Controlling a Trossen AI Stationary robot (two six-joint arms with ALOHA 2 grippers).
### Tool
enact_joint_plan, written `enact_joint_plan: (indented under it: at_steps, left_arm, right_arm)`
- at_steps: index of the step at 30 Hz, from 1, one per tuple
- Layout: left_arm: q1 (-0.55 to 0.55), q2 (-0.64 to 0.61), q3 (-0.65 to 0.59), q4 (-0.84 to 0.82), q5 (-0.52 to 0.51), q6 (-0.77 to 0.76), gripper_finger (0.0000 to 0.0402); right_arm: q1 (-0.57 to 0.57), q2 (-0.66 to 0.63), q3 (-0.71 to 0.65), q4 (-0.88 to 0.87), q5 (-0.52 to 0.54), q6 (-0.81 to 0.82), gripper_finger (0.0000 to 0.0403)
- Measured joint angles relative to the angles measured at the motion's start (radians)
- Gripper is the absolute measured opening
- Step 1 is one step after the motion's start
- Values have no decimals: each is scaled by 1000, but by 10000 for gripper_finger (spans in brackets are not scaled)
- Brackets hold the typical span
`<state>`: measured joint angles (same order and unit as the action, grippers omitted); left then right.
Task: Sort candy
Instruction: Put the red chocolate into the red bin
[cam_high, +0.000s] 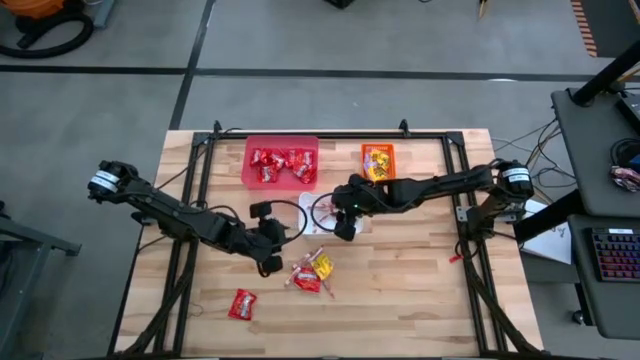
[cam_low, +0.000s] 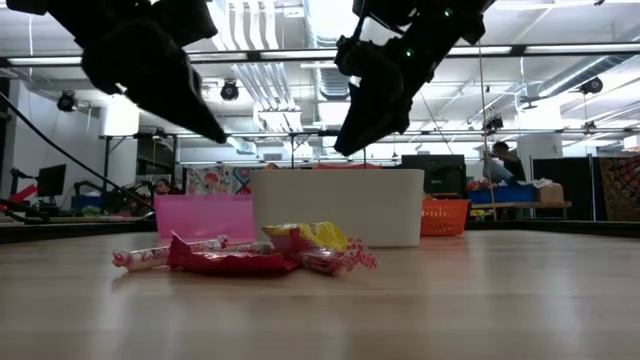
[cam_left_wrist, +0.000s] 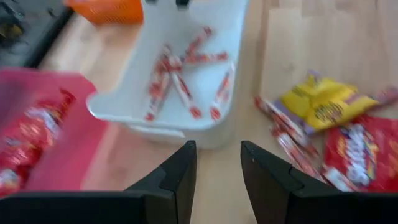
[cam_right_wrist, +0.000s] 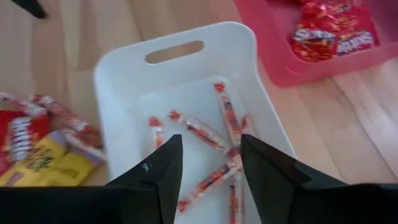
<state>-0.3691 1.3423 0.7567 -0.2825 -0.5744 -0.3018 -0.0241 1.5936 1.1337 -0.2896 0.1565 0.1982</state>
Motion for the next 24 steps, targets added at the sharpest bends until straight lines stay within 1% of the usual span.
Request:
enact_joint_plan:
  at_steps: [4, 9, 17, 20, 24]
  left_arm:
    - [-1, 0, 0, -78, 94, -95, 110]
    - [-1, 0, 0, -173, 266, -226, 110]
    - [-29, 0, 0, -212, 499, -380, 110]
    - [-58, -1, 0, -217, 551, -466, 110]
    - [-103, -1, 0, -241, 612, -622, 110]
  right_arm:
    - [12, 0, 44, -62, -19, -14, 148]
    - [33, 0, 91, -128, -27, -47, 140]
    - [49, -1, 124, -180, -27, -67, 139]
    - [49, -1, 124, -181, -27, -73, 142]
    - [48, -1, 124, -180, -27, -87, 143]
